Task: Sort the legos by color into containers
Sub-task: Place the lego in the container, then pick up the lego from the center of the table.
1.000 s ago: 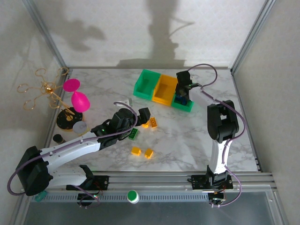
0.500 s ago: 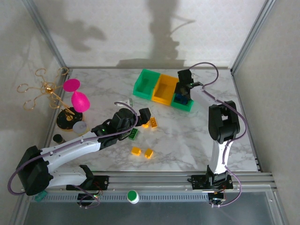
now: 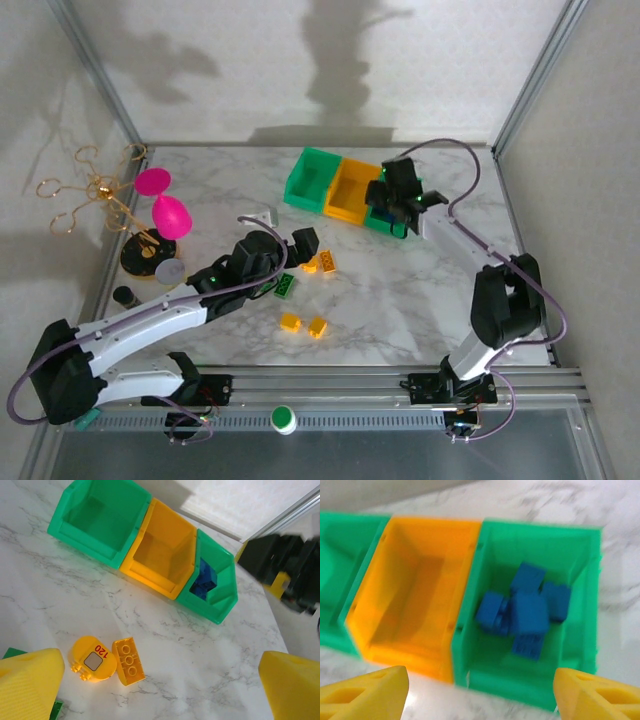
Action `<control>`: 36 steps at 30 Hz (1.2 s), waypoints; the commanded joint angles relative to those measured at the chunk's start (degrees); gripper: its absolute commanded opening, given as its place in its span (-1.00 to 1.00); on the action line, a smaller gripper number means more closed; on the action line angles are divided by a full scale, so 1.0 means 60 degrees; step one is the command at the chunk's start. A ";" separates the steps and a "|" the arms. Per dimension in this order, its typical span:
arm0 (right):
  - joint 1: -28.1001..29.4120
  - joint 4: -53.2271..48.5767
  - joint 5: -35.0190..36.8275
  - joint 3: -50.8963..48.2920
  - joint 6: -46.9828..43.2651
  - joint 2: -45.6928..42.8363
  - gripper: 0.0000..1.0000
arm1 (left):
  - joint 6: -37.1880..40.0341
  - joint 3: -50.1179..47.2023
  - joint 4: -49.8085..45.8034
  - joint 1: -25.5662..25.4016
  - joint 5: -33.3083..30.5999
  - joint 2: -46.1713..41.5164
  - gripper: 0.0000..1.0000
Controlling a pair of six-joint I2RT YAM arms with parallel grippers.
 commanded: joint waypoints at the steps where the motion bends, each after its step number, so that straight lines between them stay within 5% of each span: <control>1: 0.0802 0.0037 -0.0056 -0.0884 0.0623 -0.0649 0.55 | -0.0012 -0.0270 -0.0348 0.0096 -0.0232 -0.0540 0.99; 10: 0.3700 0.0404 0.0690 -0.2583 0.2067 -0.1051 0.60 | -0.0290 -0.0728 -0.1531 0.0111 -0.0346 -0.1739 0.99; 16: 0.4682 0.1218 0.0538 -0.2950 0.2175 -0.0129 0.59 | -0.0297 -0.1026 -0.2055 0.0111 -0.0394 -0.2265 0.99; 36: 0.4981 0.1191 0.1631 -0.1857 0.1161 0.2019 0.27 | -0.0331 -0.1971 -0.2139 0.0109 -0.0618 -0.3216 0.99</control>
